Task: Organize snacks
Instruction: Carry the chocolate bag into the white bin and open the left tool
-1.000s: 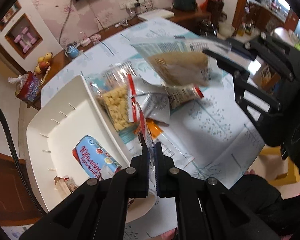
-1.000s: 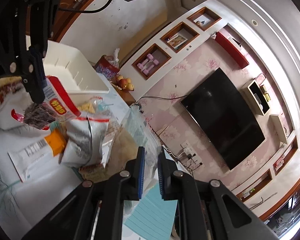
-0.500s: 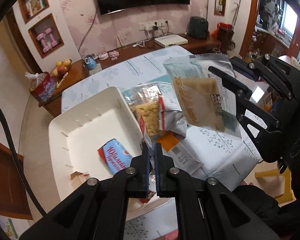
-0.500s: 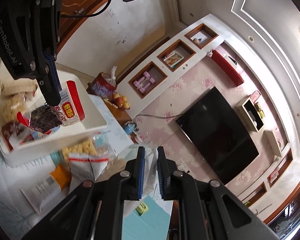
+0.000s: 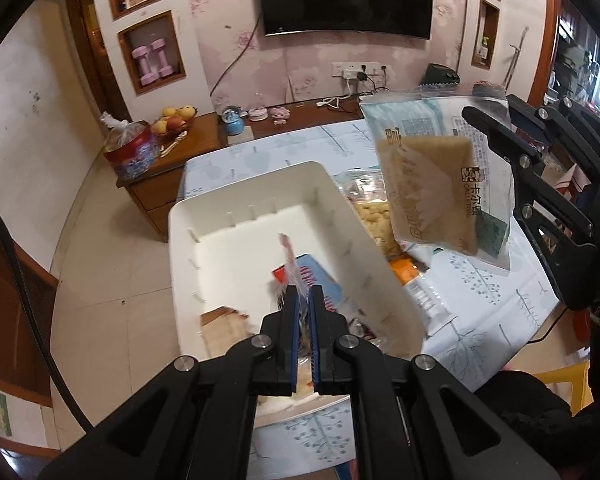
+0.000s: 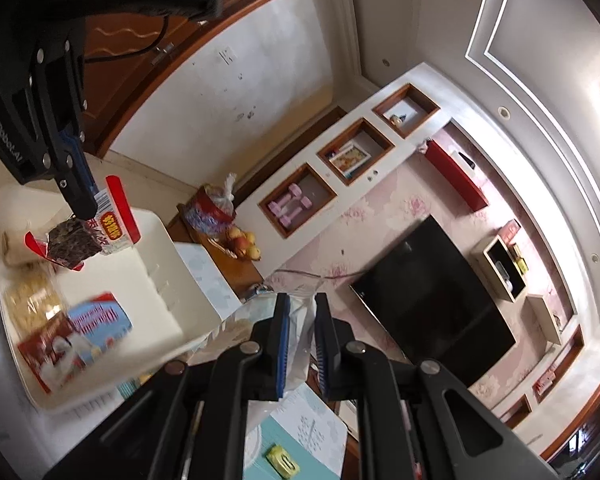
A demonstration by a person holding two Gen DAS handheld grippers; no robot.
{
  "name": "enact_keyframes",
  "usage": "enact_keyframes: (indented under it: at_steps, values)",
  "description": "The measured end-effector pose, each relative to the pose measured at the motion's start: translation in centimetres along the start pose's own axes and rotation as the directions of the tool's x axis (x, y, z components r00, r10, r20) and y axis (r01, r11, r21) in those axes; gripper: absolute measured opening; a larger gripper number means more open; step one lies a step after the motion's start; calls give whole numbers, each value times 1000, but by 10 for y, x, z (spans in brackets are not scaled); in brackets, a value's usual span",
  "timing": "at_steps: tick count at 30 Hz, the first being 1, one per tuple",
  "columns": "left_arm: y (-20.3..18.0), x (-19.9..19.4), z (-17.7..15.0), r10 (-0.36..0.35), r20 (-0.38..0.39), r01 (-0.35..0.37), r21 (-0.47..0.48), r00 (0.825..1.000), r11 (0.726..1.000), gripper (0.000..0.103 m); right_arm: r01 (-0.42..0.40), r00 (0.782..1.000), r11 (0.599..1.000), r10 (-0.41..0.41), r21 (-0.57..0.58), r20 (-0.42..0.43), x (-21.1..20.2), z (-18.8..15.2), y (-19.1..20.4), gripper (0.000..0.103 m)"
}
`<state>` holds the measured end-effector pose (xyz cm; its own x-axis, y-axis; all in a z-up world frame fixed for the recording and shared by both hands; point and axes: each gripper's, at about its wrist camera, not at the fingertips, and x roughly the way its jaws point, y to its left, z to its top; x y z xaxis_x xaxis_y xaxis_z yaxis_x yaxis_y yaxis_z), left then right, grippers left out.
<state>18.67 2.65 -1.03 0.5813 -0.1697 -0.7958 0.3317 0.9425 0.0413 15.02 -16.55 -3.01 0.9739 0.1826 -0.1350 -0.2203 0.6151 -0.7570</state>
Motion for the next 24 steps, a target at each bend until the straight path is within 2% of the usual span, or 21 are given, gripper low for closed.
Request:
enact_keyframes:
  at_steps: [7, 12, 14, 17, 20, 24]
  values:
    - [21, -4, -13, -14, 21, 14, -22, 1000, 1000, 3, -45, 998, 998, 44, 36, 34, 10, 28, 15, 11]
    - [30, -3, -17, -24, 30, 25, -39, 999, 999, 3, -99, 994, 993, 96, 65, 46, 18, 40, 27, 11]
    - [34, -3, -19, -21, 30, 23, -59, 999, 998, 3, -144, 989, 985, 141, 94, 40, 21, 42, 31, 12]
    - [37, -2, -24, -21, 19, 22, -78, 1000, 997, 4, -247, 969, 957, 247, 150, 16, 28, 41, 36, 17]
    - [40, -1, -28, -17, 4, 18, -100, 1000, 995, 6, -249, 968, 953, 247, 174, 29, 26, 41, 38, 21]
    - [43, -3, -31, -21, 5, 21, -130, 1000, 991, 9, -270, 962, 925, 268, 267, 42, 23, 40, 23, 28]
